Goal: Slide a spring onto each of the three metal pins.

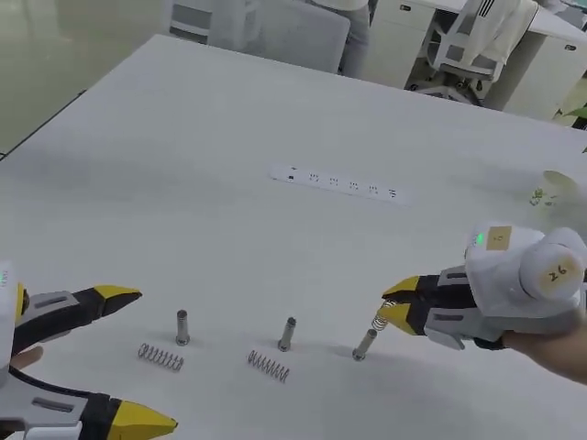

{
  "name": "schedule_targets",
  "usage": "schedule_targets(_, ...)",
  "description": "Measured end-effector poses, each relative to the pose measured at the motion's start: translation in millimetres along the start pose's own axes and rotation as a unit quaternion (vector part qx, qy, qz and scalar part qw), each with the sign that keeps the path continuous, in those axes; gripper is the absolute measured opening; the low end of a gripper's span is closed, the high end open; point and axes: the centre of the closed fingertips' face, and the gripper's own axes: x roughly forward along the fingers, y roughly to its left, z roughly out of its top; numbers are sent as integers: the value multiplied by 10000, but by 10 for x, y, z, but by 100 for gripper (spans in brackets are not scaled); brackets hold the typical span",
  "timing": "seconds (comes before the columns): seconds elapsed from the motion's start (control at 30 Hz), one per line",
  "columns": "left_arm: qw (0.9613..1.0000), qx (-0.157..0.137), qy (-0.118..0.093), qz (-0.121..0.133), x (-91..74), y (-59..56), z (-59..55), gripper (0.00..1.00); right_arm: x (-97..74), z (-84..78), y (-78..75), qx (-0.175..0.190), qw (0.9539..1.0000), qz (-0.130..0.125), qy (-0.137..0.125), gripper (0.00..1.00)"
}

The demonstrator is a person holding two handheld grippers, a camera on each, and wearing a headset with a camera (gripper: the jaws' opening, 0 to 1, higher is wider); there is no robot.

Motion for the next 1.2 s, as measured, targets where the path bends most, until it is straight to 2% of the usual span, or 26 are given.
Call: schedule_targets(1.2,9999,-51,74,58,-42,16,-80,94,151,-147,-9,330,9994,-28,97,7)
